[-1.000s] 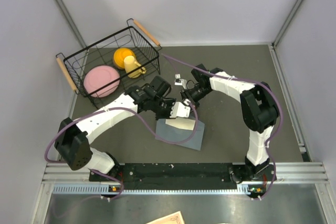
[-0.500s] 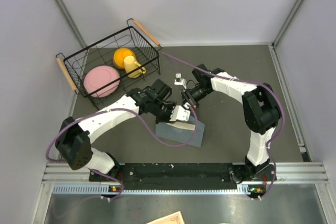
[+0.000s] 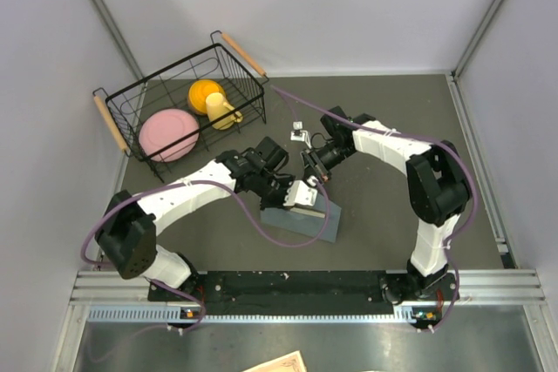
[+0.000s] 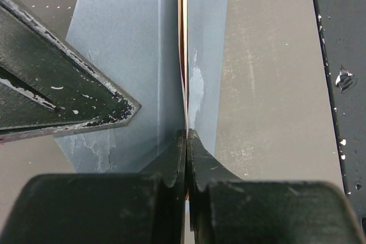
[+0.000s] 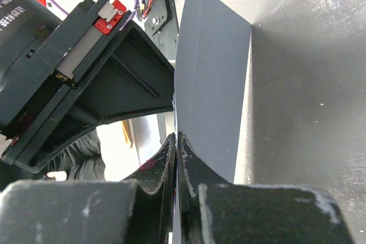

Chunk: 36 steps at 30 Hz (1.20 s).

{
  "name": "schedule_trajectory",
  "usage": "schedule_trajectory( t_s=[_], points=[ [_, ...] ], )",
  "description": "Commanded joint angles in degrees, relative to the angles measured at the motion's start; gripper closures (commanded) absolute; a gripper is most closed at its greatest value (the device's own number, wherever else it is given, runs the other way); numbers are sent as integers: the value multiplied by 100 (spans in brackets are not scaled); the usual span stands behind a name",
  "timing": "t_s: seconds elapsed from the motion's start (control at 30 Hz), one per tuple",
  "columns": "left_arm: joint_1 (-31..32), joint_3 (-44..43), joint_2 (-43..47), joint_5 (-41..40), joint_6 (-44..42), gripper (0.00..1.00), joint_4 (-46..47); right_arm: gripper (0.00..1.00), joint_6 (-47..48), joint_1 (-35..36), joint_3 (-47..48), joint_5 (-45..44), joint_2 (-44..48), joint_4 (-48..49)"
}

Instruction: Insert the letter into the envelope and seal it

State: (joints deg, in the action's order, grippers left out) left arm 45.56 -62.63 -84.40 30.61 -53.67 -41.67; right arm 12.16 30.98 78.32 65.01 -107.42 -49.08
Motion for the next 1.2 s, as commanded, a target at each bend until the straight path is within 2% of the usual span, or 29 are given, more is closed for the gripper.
schedule_trajectory(
  t_s=[0.0, 0.97, 1.0, 1.03, 1.1, 1.17],
  points=[
    [41, 93, -68, 77, 58, 100, 71, 100, 181, 13, -10, 389, 388, 100],
    [128, 524, -340, 6, 32, 100, 440, 100, 331, 22, -204, 477, 397, 92],
    [128, 524, -323, -2, 58, 98, 449, 100, 331, 22, -204, 460, 397, 100],
    [128, 524, -297, -11, 76, 89, 467, 100, 339, 31, -204, 442, 397, 100],
    [129, 498, -122, -81, 216, 78, 537, 100, 366, 22, -247, 346, 388, 100],
    [128, 471, 46, -117, 243, 61, 590, 100, 436, 22, -309, 267, 371, 92]
  ],
)
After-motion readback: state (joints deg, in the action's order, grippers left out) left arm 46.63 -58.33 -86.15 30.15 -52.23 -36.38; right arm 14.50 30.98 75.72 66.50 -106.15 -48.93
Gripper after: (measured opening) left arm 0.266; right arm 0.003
